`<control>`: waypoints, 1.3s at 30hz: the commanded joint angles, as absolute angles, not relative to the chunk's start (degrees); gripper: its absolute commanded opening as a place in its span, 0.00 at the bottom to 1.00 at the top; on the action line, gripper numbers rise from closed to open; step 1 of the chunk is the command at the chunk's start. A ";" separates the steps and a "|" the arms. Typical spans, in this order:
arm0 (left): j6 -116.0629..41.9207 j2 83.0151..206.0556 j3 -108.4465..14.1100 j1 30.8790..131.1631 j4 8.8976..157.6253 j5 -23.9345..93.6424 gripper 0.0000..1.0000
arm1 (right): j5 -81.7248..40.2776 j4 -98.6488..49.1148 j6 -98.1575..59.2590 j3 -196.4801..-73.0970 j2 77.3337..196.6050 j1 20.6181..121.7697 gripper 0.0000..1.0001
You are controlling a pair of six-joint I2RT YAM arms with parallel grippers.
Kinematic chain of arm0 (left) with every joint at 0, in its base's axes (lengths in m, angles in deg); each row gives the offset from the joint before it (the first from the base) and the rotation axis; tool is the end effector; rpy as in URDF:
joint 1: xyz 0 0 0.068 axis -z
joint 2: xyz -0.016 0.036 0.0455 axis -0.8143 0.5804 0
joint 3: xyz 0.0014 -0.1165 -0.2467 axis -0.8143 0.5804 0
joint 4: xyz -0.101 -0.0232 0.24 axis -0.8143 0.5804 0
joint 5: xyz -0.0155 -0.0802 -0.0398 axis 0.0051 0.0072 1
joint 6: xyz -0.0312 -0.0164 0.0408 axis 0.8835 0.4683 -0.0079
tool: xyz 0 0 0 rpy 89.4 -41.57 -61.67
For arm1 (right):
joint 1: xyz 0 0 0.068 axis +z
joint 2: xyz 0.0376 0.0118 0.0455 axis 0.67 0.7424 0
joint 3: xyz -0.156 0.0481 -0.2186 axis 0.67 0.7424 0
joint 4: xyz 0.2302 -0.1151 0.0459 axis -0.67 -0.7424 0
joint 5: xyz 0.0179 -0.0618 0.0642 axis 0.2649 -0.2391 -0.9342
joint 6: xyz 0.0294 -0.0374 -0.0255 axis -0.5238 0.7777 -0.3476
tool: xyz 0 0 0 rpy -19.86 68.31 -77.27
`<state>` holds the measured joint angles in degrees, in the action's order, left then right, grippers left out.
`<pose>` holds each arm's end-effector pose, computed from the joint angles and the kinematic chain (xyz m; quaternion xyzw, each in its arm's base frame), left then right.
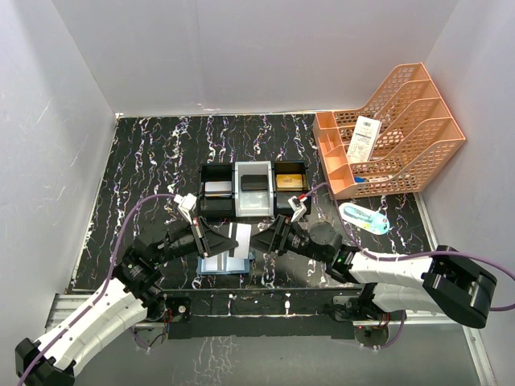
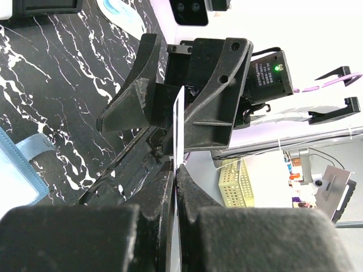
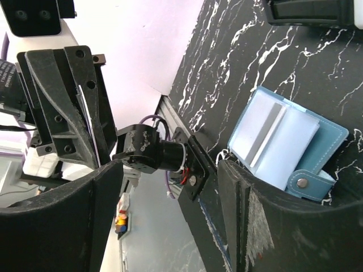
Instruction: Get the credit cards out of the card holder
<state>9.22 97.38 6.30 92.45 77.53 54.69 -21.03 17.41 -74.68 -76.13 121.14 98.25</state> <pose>0.1035 -0.1019 0.2538 0.0460 0.7149 -0.6181 0.3237 0.1215 0.1904 0.1975 -0.0079 0.7467 0.5956 0.2959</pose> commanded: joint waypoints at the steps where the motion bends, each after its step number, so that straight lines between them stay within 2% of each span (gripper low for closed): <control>1: 9.94 96.21 6.13 92.31 78.49 53.75 0.00 | -19.86 24.31 -78.13 -75.80 119.52 98.59 0.66; 6: 10.45 94.54 5.82 92.31 80.26 52.33 0.00 | -10.22 21.97 -81.73 -70.48 114.06 98.58 0.66; 11: 11.20 93.48 6.54 92.31 79.73 52.21 0.00 | -7.64 18.02 -78.84 -69.77 107.19 98.58 0.69; 15: 12.34 94.54 7.17 92.33 77.01 52.83 0.00 | -11.40 19.76 -74.94 -70.97 105.65 98.60 0.69; 21: 14.45 96.75 8.41 92.31 71.37 54.64 0.00 | -21.65 22.54 -72.70 -76.59 111.55 98.67 0.67; 30: 15.31 96.53 9.29 92.41 69.56 56.29 0.00 | -32.25 33.13 -76.31 -81.55 123.87 98.67 0.44; 34: 15.51 95.65 9.25 92.39 70.22 56.39 0.00 | -30.89 39.62 -79.25 -79.70 125.70 98.67 0.37; 39: 15.42 94.90 9.65 92.40 70.77 56.38 0.00 | -30.11 38.93 -78.93 -77.45 124.47 98.67 0.20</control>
